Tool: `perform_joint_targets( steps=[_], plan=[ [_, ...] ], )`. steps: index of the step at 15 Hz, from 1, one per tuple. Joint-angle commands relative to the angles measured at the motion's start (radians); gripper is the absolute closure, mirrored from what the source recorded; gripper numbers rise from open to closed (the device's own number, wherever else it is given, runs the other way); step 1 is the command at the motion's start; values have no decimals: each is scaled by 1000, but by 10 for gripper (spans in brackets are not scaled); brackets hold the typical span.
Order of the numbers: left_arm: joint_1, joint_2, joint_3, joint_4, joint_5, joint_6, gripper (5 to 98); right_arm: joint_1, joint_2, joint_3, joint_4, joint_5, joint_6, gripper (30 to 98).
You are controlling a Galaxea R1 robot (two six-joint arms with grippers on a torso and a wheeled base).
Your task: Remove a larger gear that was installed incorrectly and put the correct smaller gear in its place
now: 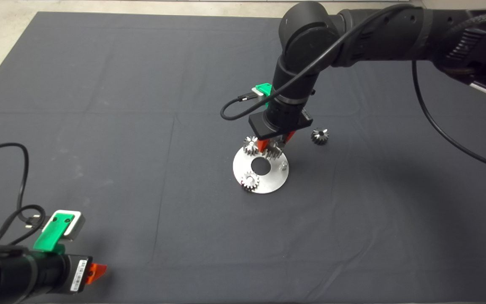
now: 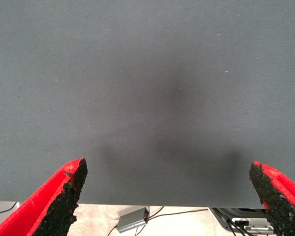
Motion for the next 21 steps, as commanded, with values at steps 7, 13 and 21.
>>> perform_joint_targets(
  steps=[7, 13, 21],
  plan=[
    [0, -6, 4, 13, 11, -4, 196, -89, -439, 71, -47, -111, -18, 827],
    [1, -6, 4, 13, 10, -7, 196, -119, -482, 118, -50, -111, -34, 827],
    [1, -8, 3, 13, 10, -6, 196, -119, -465, 151, -49, -111, -34, 823]
  ],
)
